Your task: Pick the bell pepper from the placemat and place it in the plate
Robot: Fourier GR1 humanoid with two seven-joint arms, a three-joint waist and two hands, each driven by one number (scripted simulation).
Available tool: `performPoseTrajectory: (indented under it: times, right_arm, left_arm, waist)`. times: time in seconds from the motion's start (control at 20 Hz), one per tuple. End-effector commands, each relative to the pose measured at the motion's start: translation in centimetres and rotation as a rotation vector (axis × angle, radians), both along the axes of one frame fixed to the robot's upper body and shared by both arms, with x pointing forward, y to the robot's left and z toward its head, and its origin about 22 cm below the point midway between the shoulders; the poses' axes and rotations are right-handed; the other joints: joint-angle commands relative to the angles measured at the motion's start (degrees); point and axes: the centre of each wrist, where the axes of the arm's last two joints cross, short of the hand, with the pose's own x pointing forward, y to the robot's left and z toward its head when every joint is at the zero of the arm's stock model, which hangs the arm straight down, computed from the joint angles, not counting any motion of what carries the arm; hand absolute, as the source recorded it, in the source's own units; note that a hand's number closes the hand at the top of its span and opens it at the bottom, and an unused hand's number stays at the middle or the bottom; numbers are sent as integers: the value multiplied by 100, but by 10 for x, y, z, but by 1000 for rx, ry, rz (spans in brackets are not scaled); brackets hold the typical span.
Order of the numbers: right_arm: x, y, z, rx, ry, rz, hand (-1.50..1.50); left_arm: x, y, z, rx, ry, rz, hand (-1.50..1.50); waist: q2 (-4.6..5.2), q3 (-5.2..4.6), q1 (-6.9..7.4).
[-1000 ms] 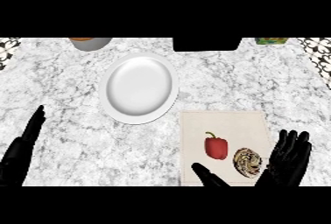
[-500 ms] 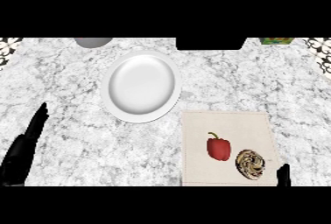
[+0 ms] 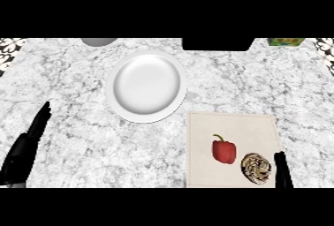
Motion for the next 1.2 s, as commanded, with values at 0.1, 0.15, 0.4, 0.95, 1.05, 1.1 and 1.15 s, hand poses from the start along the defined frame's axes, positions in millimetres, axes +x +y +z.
performPoseTrajectory:
  times: [0.1,0.15,0.4,0.95,1.05,1.1,1.15]
  right_arm:
    - [32,6,24,-82,215,25,-150]
    - [32,2,35,-88,249,28,-150]
    - [75,-2,29,-163,360,85,-150]
    - [118,-10,-8,-114,440,172,-150]
    - [106,-14,-16,-124,438,181,-150]
    - [103,4,-11,-140,473,188,-150]
    - [91,-10,-10,-142,487,182,-150]
  left_arm:
    - [0,4,13,17,-4,-11,0]
    - [-2,15,-5,5,5,2,0]
    - [-4,-14,-5,-11,2,0,0]
    - [1,11,4,3,-3,21,0]
    - [-10,1,12,-3,1,9,0]
    - [-6,2,-3,-6,31,9,0]
    - [11,-14,10,-14,12,22,0]
  waist:
    - [-24,20,50]
    - [-18,14,14]
    - [-40,26,-10]
    - [-50,28,-55]
    - [-57,29,-60]
    - [-56,27,-67]
    - [-57,28,-87]
